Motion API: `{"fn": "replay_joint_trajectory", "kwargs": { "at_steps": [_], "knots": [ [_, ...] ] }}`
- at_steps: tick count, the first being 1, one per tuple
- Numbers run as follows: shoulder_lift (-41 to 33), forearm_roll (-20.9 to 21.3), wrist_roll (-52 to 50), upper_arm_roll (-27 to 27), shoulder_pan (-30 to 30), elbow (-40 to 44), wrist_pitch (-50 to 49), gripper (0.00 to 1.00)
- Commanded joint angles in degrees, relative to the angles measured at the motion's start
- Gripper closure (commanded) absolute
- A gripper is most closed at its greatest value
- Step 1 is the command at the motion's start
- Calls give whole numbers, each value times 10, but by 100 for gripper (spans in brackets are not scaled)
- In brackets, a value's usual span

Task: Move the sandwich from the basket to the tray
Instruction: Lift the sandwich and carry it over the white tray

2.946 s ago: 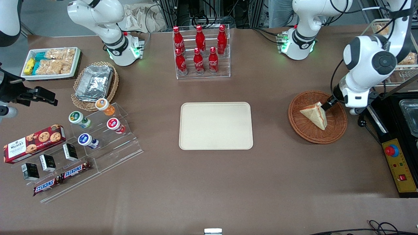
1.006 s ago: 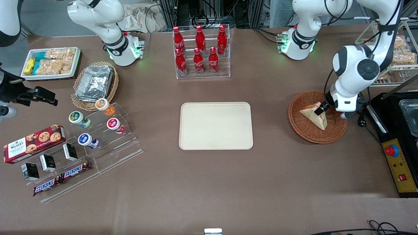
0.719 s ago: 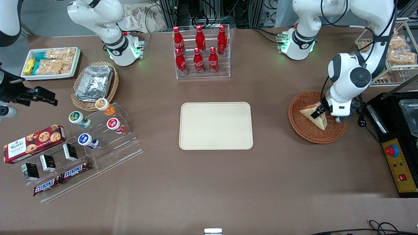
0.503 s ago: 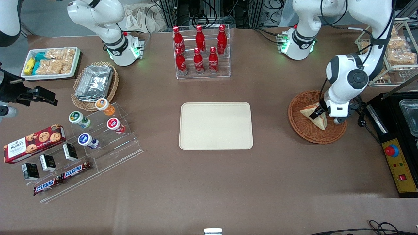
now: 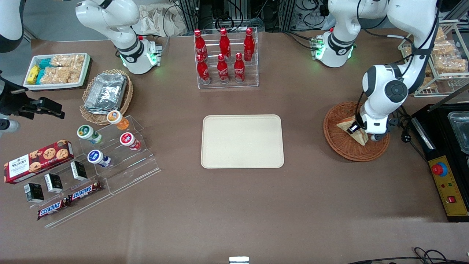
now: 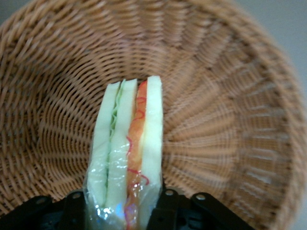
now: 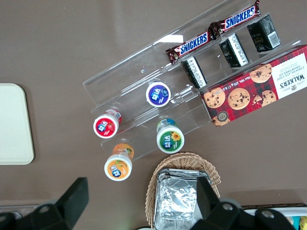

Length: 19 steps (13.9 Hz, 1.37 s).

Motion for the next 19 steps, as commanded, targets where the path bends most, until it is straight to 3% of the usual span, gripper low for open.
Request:
{"fn": "replay_joint_trajectory", "kwargs": {
  "at_steps": [1, 5, 8, 10, 14, 19],
  "knots": [
    [-113, -4, 8, -3, -9, 18, -115, 100],
    [-175, -7, 114, -29, -35, 141, -361, 100],
    [-150, -34, 155, -32, -131, 239, -444, 100],
    [-132, -37, 150, -32, -200, 248, -425, 100],
    [-16, -54, 157, -32, -308, 320, -396, 100],
    [119, -54, 161, -45, -320, 331, -254, 100]
  ]
}}
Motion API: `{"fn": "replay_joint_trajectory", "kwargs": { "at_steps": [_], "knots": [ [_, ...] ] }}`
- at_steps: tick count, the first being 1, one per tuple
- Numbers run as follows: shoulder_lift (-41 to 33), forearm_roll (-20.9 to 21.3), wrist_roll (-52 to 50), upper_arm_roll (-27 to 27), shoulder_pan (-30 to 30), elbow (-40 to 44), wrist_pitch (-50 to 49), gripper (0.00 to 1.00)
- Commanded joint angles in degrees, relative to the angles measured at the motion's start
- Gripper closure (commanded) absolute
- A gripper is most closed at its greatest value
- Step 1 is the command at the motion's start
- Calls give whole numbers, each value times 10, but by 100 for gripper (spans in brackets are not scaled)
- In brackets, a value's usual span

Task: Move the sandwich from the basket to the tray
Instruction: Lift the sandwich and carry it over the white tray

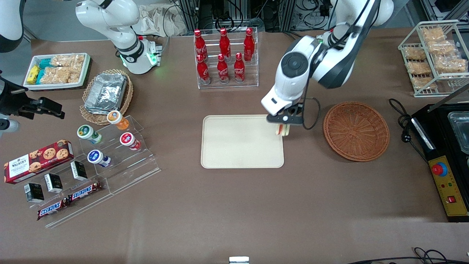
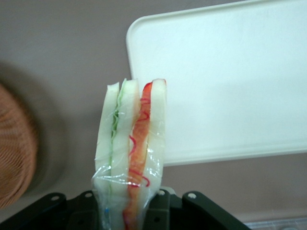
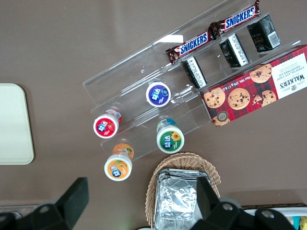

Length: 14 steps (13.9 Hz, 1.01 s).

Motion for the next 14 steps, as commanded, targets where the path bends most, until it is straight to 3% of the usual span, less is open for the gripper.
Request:
{"fn": "replay_joint_trajectory", "kwargs": {
  "at_steps": [1, 7, 8, 9, 14],
  "knots": [
    [76, -2, 16, 1, -1, 24, 53, 100],
    [156, 1, 32, 1, 0, 24, 117, 100],
    [159, 0, 32, 1, 0, 25, 117, 73],
    [164, 0, 33, 1, 0, 27, 117, 2],
    [162, -9, 15, 1, 2, 73, 69, 0]
  ]
}}
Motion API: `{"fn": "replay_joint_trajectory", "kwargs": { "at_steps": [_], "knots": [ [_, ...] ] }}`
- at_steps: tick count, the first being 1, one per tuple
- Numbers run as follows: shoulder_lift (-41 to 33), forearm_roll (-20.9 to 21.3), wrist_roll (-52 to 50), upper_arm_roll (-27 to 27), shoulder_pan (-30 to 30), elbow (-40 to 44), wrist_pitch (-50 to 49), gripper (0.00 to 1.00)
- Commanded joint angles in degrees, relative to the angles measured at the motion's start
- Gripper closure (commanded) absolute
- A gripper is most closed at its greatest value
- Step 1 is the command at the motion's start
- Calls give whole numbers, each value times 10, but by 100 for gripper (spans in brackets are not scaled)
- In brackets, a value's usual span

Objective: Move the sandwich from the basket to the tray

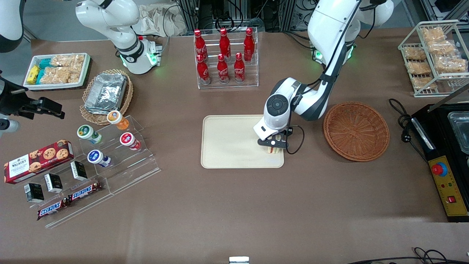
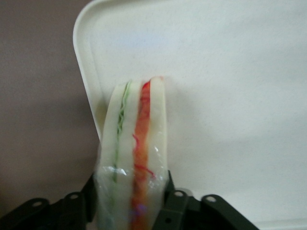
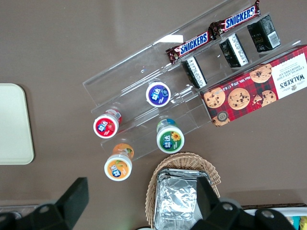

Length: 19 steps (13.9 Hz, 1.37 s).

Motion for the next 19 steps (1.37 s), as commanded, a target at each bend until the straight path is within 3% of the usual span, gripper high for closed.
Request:
{"fn": "replay_joint_trajectory", "kwargs": {
  "at_steps": [1, 3, 9, 11, 19],
  "knots": [
    [-4, -8, -10, 2, 1, 61, -74, 0],
    [-27, -10, -21, 3, 10, 118, -160, 0],
    [-110, -83, -13, 7, 104, 271, -329, 0],
    [-143, -84, -12, 9, 125, 276, -341, 0],
    [-265, -57, 105, 6, 336, 237, -450, 0]
  ]
}}
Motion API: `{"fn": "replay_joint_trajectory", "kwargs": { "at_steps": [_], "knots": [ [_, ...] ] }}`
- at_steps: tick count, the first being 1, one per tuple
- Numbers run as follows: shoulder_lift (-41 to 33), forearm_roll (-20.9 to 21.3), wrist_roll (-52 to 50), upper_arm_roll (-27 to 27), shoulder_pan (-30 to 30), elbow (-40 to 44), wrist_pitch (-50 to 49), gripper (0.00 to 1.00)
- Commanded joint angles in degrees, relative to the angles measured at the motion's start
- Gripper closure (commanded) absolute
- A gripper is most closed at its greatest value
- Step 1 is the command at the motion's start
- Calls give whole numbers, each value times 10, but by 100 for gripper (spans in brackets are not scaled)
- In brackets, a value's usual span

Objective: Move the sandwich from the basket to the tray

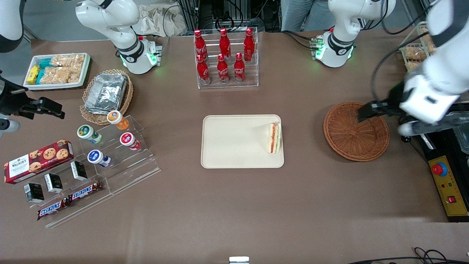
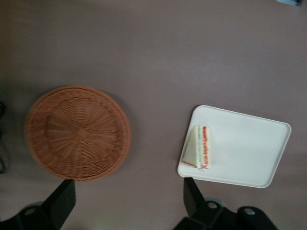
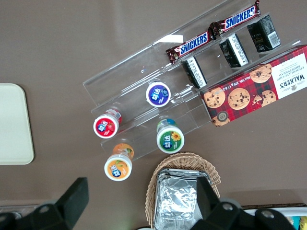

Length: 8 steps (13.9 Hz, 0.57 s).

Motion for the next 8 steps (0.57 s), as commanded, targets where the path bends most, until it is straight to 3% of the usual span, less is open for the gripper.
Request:
{"fn": "replay_joint_trajectory", "kwargs": {
  "at_steps": [1, 4, 8],
  "knots": [
    [-58, 25, 26, -13, 48, -60, -2, 0],
    [-95, 25, 29, -48, 113, -84, -2, 0],
    [-93, 39, 28, -75, 117, -84, -11, 0]
  ]
}}
